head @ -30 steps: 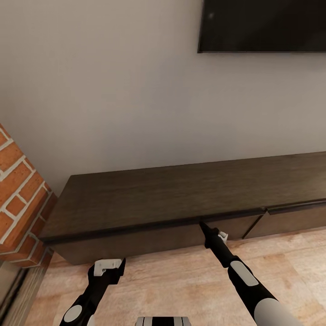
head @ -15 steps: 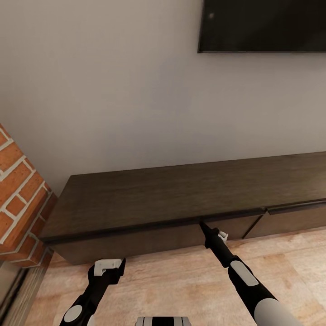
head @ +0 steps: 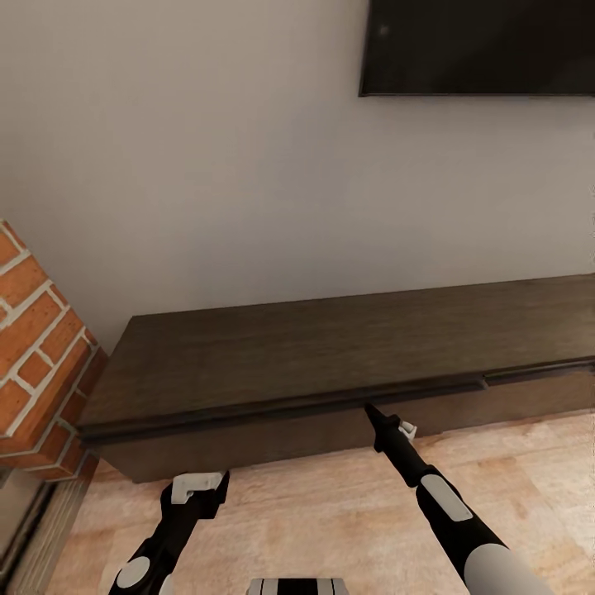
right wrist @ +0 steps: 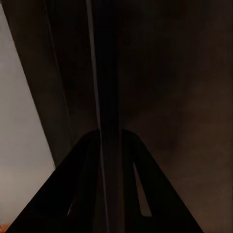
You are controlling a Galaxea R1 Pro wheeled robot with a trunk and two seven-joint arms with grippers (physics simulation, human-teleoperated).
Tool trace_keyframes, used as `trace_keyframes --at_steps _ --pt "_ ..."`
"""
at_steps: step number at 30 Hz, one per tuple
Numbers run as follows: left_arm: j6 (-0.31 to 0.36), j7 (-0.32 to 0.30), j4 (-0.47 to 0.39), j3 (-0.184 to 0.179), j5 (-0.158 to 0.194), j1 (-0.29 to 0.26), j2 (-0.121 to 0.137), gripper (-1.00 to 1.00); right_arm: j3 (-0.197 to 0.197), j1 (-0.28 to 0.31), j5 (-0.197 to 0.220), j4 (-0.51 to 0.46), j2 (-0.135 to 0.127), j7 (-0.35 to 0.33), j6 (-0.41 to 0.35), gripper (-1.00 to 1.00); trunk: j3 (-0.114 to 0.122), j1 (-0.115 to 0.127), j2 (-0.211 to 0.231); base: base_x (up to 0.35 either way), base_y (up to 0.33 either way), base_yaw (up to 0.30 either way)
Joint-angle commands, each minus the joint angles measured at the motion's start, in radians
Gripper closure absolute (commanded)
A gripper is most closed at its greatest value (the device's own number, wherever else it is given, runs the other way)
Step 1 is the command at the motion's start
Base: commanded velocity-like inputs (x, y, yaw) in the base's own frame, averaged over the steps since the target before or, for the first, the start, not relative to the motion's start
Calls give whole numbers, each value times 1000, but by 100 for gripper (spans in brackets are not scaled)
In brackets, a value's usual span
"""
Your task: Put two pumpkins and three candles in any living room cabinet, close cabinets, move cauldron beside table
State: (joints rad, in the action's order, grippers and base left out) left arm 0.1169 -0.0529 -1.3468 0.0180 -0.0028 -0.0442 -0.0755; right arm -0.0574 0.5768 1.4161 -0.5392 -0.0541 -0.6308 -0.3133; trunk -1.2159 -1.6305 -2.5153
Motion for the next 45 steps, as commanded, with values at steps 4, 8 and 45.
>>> trace_keyframes --at_steps 4,8,45 --pt "6 -5 -2 2 0 0 -1 -100 -9 0 0 14 -1 -1 0 100 -1 1 0 -308 0 0" --pt "6 -5 -2 2 0 0 -1 -100 -9 0 0 14 -1 -2 0 100 -1 1 0 -337 0 0" --pt "5 -5 -2 2 -1 1 -1 -100 -7 0 0 15 -4 -3 -3 100 -1 1 0 -200 0 0"
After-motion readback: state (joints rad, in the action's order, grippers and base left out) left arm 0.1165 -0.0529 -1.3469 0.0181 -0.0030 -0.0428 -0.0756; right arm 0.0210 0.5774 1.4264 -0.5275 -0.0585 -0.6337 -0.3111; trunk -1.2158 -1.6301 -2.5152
